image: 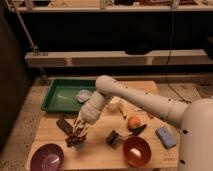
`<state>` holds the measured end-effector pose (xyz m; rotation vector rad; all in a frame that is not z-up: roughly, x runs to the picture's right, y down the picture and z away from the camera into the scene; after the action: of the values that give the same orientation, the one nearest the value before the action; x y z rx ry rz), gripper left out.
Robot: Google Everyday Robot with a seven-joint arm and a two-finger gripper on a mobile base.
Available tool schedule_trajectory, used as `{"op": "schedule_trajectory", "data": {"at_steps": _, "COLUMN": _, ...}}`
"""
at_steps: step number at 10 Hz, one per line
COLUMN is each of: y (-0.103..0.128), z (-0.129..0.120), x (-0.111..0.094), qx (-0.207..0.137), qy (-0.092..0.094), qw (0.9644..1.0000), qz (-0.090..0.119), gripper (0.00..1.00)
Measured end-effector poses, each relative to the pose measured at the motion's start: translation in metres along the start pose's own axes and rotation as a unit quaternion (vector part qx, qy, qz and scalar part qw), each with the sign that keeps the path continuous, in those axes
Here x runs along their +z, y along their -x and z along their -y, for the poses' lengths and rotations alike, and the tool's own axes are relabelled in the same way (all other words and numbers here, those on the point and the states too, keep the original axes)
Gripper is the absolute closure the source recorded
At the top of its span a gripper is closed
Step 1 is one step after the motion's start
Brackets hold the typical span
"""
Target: Place grapes in plastic cup
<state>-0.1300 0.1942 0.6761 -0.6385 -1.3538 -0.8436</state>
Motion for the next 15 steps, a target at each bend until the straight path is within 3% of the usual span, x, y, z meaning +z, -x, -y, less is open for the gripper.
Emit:
{"op": "schedule_trajectory", "data": {"at_steps": 2, "y": 0.002, "z": 0.000, "x": 0.004, "qx": -0.002, "qy": 0.011, "qw": 0.9999, "qz": -0.001, "gripper": 0.87}}
{"op": "schedule_trajectory", "data": {"at_steps": 8, "y": 0.000, "z": -0.012, "x": 0.004, "qx": 0.003, "qy": 0.027, "qw": 0.9995, "qz": -0.018, "gripper": 0.26}}
{"op": "schedule_trajectory", "data": {"at_steps": 10, "y": 0.001, "z": -0.012, "x": 0.007, "qx": 0.003, "qy": 0.031, "qw": 0.9994, "qz": -0.014, "gripper": 0.20}}
{"op": "schedule_trajectory", "data": {"at_steps": 15, "y": 0.006, "z": -0.012, "x": 0.010, "qx": 0.005, "qy": 0.035, "qw": 0.9994, "qz": -0.002, "gripper": 0.20}}
